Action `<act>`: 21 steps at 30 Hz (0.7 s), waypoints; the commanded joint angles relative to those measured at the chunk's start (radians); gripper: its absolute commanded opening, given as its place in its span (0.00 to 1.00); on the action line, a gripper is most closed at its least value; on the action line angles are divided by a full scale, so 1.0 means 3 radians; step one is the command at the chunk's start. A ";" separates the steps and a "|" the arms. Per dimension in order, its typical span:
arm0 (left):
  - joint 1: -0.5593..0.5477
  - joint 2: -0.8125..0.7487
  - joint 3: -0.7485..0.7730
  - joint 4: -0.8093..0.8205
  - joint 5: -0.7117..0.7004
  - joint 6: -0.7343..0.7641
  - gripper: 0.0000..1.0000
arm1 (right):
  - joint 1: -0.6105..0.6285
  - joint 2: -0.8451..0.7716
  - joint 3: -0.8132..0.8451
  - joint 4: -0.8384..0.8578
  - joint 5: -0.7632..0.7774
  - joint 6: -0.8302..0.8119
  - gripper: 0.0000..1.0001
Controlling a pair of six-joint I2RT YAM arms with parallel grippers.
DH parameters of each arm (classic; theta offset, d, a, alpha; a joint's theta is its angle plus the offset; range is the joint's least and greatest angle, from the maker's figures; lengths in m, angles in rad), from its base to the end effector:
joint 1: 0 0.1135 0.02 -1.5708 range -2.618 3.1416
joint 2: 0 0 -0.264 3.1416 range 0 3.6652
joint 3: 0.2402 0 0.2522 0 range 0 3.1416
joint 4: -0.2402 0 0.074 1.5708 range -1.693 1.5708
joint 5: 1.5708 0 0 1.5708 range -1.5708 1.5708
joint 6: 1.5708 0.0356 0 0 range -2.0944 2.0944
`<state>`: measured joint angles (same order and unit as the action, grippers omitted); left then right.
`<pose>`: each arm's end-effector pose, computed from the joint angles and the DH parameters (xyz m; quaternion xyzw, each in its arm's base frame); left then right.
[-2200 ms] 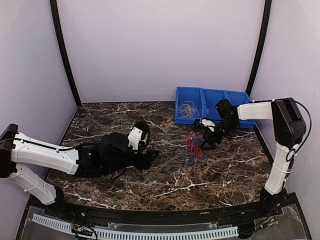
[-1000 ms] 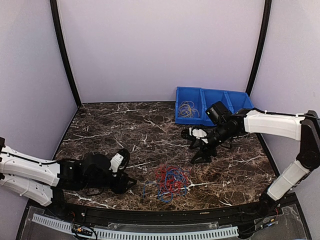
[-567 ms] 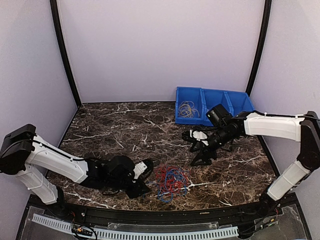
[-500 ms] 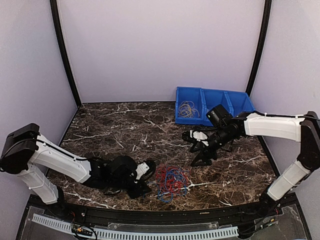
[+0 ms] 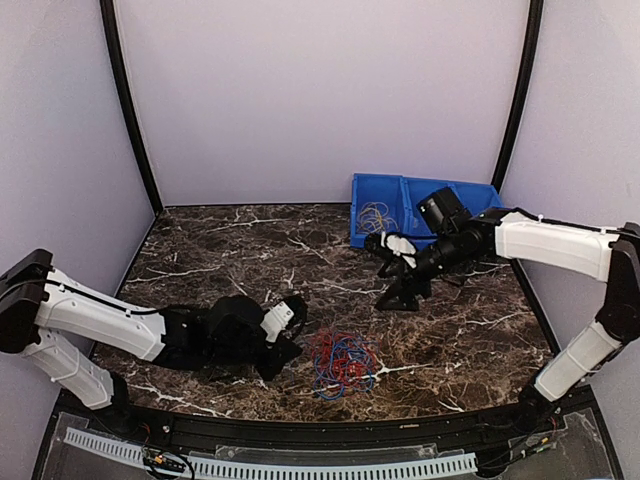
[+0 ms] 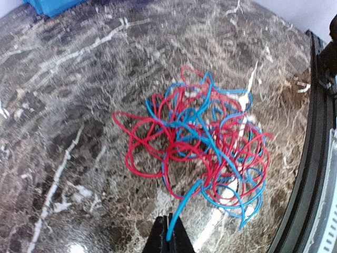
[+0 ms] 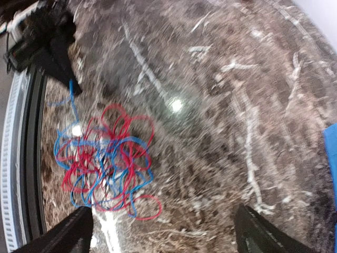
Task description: Untangle the cables
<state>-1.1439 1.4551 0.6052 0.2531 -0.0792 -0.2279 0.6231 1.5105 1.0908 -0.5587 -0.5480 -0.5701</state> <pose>0.1213 -0.2599 0.1698 0.3738 0.8002 -0.2691 0.3840 0.2413 0.1963 0.2454 -0.5827 0.7173 0.2662 0.2740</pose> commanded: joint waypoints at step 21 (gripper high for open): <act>-0.0012 -0.0878 0.0259 0.0203 -0.0800 -0.0314 0.00 | 0.0716 0.0604 0.0655 0.0427 -0.0884 0.0382 0.81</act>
<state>-1.1439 1.2568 0.6548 0.2775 -0.2649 -0.3031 0.7982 1.6718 1.2747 -0.4873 -0.7681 -0.4751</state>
